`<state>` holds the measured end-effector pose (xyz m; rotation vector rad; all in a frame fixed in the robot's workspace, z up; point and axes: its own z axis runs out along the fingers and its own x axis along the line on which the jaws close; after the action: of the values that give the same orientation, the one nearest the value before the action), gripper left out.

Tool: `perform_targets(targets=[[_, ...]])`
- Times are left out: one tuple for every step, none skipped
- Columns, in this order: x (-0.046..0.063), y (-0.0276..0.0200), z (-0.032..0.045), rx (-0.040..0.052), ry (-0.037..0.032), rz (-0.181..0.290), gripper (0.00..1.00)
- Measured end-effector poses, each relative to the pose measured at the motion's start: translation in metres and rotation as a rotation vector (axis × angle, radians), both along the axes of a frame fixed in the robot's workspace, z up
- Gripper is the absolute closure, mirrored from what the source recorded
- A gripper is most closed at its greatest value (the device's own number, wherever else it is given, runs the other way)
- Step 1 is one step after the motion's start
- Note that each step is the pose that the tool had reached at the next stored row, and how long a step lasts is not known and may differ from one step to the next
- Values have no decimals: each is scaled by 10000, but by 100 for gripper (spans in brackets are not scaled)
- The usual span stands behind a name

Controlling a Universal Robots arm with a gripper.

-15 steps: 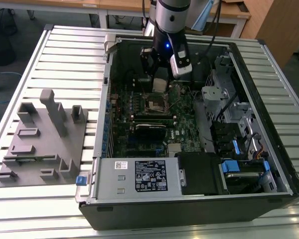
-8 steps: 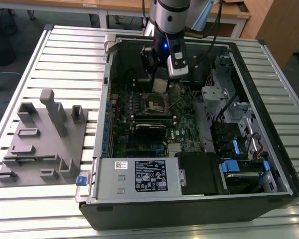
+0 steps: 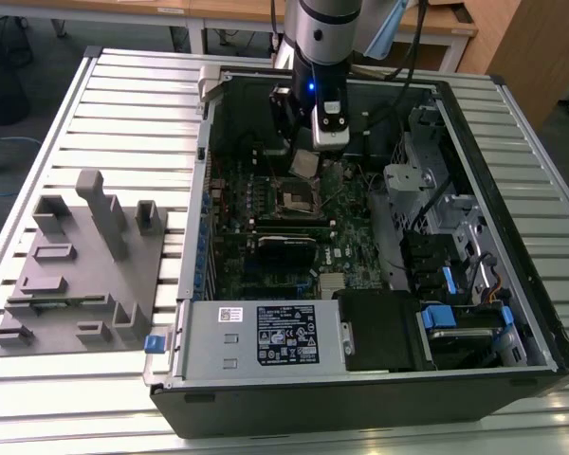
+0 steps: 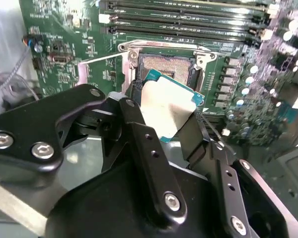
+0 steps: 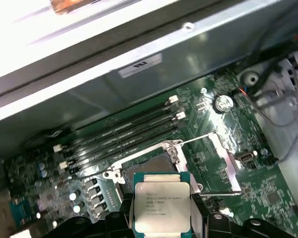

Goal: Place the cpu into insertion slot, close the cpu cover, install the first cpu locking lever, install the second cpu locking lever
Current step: 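Place the cpu into insertion slot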

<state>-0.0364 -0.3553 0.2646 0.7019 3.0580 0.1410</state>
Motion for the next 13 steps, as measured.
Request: perform_targets(targets=[[0, 0, -1, 1, 0, -139, 46], [0, 0, -1, 0, 0, -258, 46], [0, 0, -1, 0, 0, -344, 46], [0, 0, -1, 1, 0, -372, 46], [0, 0, -1, 1, -1, -372, 46], [0, 0, -1, 1, -1, -374, 46], [0, 0, -1, 1, -1, -374, 46], [0, 0, -1, 0, 0, -375, 46], [0, 0, -1, 0, 0, -375, 46], [0, 0, -1, 0, -1, -392, 46], [0, 0, -2, 1, -1, -482, 46], [0, 0, -2, 1, -1, -643, 46], [0, 0, -3, 1, -1, -822, 46]])
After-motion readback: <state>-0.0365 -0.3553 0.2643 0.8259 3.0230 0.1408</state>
